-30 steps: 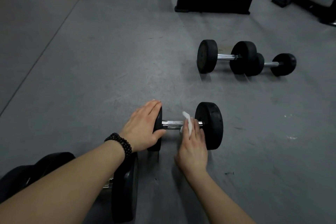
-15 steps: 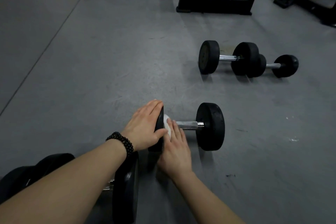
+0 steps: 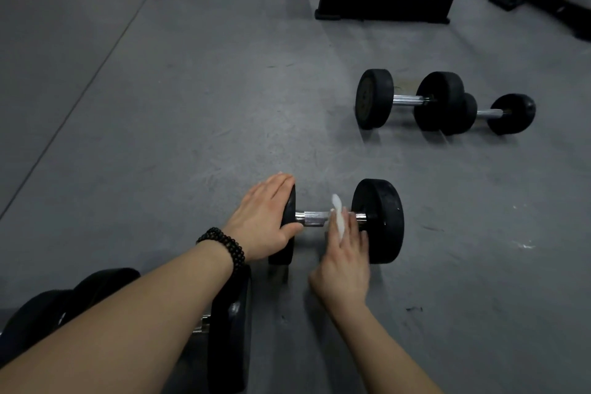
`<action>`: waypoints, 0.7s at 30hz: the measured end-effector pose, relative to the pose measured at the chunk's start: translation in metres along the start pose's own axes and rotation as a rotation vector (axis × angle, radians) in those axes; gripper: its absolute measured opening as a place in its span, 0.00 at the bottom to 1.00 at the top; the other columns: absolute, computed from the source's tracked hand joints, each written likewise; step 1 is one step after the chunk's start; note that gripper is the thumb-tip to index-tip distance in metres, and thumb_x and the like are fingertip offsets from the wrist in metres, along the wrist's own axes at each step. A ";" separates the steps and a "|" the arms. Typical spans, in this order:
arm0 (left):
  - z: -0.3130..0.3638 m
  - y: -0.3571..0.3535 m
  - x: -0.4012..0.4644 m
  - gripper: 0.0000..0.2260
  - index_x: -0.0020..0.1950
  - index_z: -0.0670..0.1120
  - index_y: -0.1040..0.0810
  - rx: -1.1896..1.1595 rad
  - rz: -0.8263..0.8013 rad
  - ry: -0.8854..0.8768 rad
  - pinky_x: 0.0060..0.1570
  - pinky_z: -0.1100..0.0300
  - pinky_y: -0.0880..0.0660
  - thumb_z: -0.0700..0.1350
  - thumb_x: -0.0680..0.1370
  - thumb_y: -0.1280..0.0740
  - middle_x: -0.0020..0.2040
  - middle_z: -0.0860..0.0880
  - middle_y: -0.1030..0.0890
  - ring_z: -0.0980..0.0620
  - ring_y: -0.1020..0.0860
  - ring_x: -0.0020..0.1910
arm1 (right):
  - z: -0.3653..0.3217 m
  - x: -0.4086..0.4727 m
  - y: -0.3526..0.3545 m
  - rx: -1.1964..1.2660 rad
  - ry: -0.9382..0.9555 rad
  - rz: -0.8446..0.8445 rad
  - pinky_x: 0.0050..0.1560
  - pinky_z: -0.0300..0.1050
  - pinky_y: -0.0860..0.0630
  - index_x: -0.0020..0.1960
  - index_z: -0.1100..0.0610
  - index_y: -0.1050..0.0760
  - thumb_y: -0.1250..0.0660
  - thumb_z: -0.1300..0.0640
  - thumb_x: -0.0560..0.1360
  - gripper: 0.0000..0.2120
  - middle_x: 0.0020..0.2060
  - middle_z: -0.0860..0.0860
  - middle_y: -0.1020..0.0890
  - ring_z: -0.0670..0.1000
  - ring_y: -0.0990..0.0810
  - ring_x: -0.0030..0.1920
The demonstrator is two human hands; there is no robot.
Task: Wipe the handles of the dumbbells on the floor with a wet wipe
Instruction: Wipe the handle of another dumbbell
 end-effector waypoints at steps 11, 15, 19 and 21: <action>0.002 0.003 0.001 0.39 0.81 0.45 0.49 -0.015 -0.015 0.000 0.77 0.56 0.53 0.58 0.78 0.34 0.80 0.49 0.48 0.52 0.51 0.79 | -0.024 0.002 0.003 0.120 0.062 -0.014 0.78 0.51 0.54 0.80 0.57 0.52 0.42 0.55 0.68 0.42 0.80 0.54 0.48 0.53 0.55 0.79; 0.001 0.006 -0.002 0.38 0.80 0.43 0.44 0.038 0.040 -0.023 0.77 0.52 0.48 0.58 0.77 0.33 0.79 0.48 0.44 0.49 0.46 0.78 | -0.029 0.000 -0.007 0.049 0.181 -0.039 0.77 0.55 0.47 0.80 0.53 0.49 0.40 0.54 0.71 0.39 0.80 0.53 0.46 0.53 0.52 0.79; 0.012 0.004 -0.005 0.21 0.61 0.43 0.24 0.154 0.235 -0.116 0.60 0.50 0.30 0.50 0.72 0.26 0.62 0.46 0.24 0.44 0.26 0.60 | -0.002 0.011 0.002 0.058 -0.122 0.038 0.75 0.55 0.40 0.79 0.60 0.48 0.34 0.64 0.66 0.44 0.78 0.59 0.45 0.58 0.47 0.78; 0.018 0.000 -0.004 0.14 0.54 0.43 0.22 0.134 0.337 -0.108 0.52 0.51 0.28 0.47 0.71 0.26 0.57 0.47 0.22 0.45 0.23 0.55 | -0.013 0.015 0.004 0.119 -0.126 0.047 0.77 0.53 0.44 0.79 0.62 0.50 0.33 0.64 0.66 0.45 0.79 0.58 0.47 0.57 0.49 0.79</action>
Point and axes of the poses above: each hand's wrist, its own x-axis towards the middle knuckle, its own y-axis out of the back of the hand, z = x × y, the point moved 1 cm from there along x, towards the middle knuckle
